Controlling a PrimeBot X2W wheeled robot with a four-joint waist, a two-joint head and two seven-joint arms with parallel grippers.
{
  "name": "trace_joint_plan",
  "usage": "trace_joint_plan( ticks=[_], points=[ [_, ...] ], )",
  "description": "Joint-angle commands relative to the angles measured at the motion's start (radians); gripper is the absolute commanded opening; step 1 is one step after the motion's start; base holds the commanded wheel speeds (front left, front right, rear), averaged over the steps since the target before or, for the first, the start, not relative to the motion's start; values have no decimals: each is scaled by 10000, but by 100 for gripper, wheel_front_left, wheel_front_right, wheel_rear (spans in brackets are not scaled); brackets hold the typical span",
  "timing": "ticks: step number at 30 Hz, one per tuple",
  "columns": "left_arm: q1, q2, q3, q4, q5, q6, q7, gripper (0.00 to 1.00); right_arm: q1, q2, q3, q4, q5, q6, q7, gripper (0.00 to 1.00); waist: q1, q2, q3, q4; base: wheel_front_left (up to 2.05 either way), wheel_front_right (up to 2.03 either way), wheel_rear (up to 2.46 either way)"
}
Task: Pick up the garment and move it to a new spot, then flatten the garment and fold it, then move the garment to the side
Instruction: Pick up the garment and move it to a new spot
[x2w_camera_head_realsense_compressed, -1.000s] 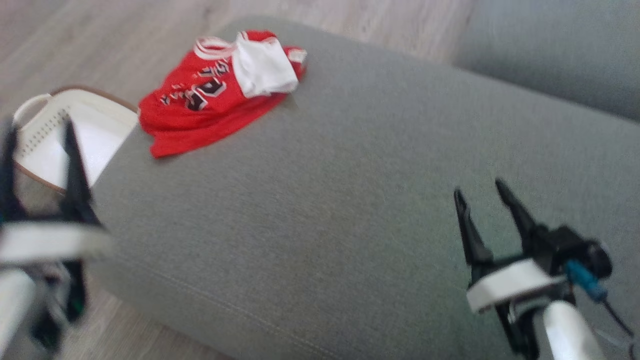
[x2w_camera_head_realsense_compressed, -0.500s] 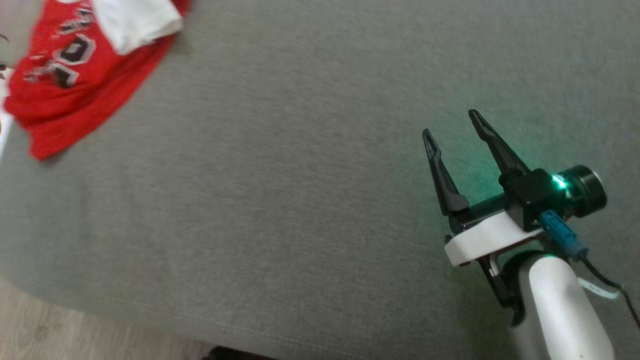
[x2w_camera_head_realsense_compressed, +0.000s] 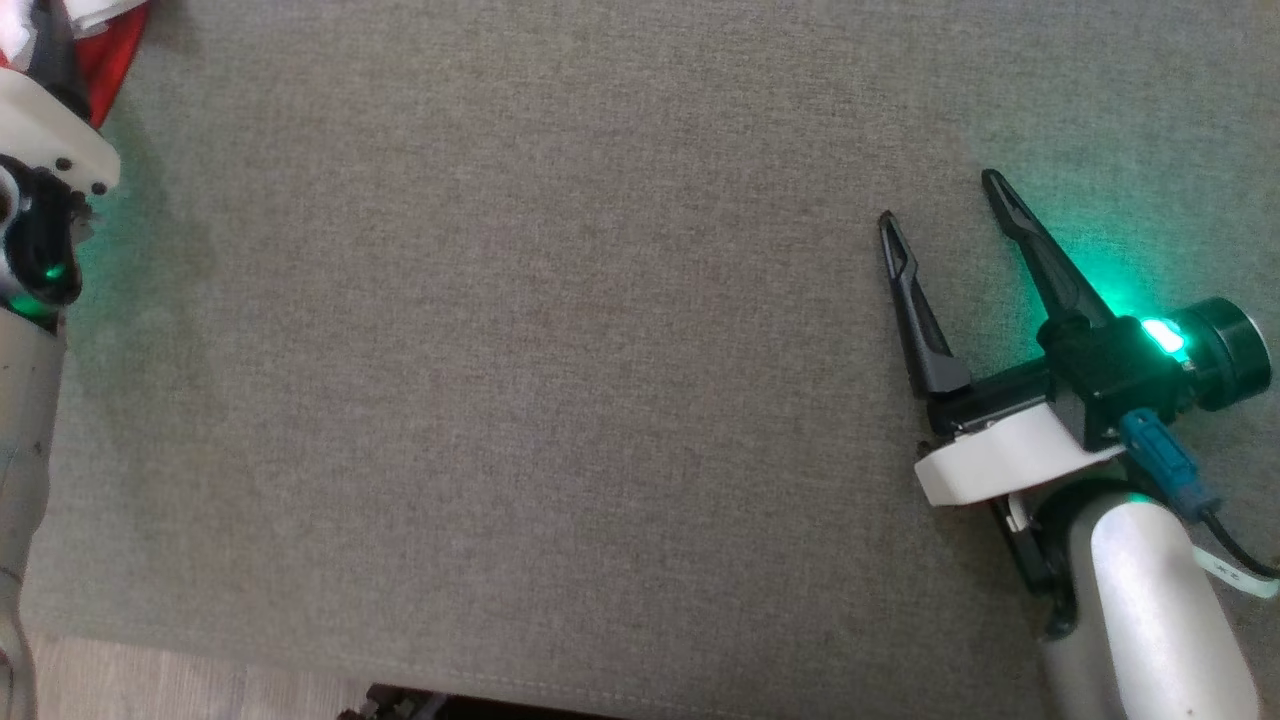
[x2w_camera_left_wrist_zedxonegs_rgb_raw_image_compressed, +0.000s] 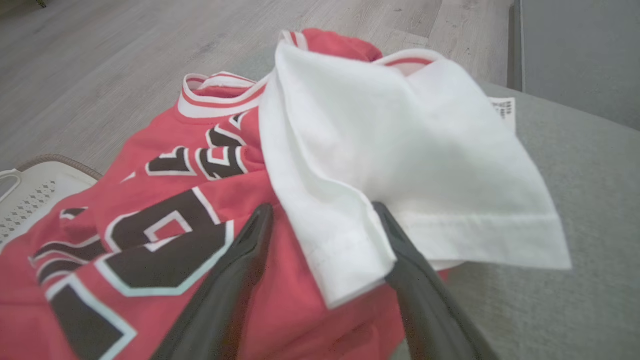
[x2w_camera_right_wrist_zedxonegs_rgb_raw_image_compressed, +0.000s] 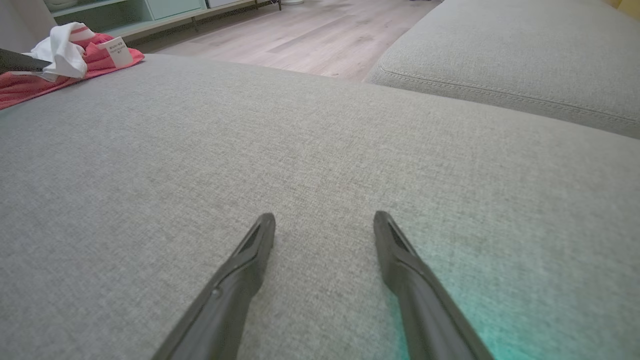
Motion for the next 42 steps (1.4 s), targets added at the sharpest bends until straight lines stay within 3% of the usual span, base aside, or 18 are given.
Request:
trace_joint_plan(
  ticks=[1,3,4,7,14,22,29,35,42],
  points=[
    [-462,547,280,145,-20,-50,-64,100,51,30,209,-333,35,67,-8,100,-2,1,64,-27,0,0,0],
    [-547,489,201,410,11,-150,-58,97,51,30,170,-287,36,67,-40,100,-2,1,33,-28,0,0,0],
    [-590,455,189,509,2,-204,-76,49,45,30,138,-271,41,67,-59,100,-2,1,9,-28,0,0,0],
    [-706,383,84,753,39,-381,-84,0,28,30,61,-197,71,67,-116,100,-2,1,-93,-31,0,0,0],
    [-985,432,-39,1066,263,-540,-535,0,5,30,-13,70,240,67,-252,100,-2,1,-466,-78,0,0,0],
    [-1518,882,-352,860,808,-936,-1153,0,102,30,-190,973,880,67,-856,100,-2,1,-2091,-398,0,0,0],
    [-2052,1120,-866,-40,1324,-1171,-888,0,506,30,-483,1961,1665,67,-1479,100,-2,1,-3862,-1051,0,0,0],
    [-2642,724,-1222,-1173,1467,-1192,-395,0,904,30,-687,2690,2223,67,-1886,100,-2,1,-5074,-1915,0,0,0],
    [-3561,-442,-1203,-2397,1188,-1001,-432,0,1058,30,-758,3130,2533,67,-2174,100,-2,1,-5610,-2749,0,0,0]
  ],
)
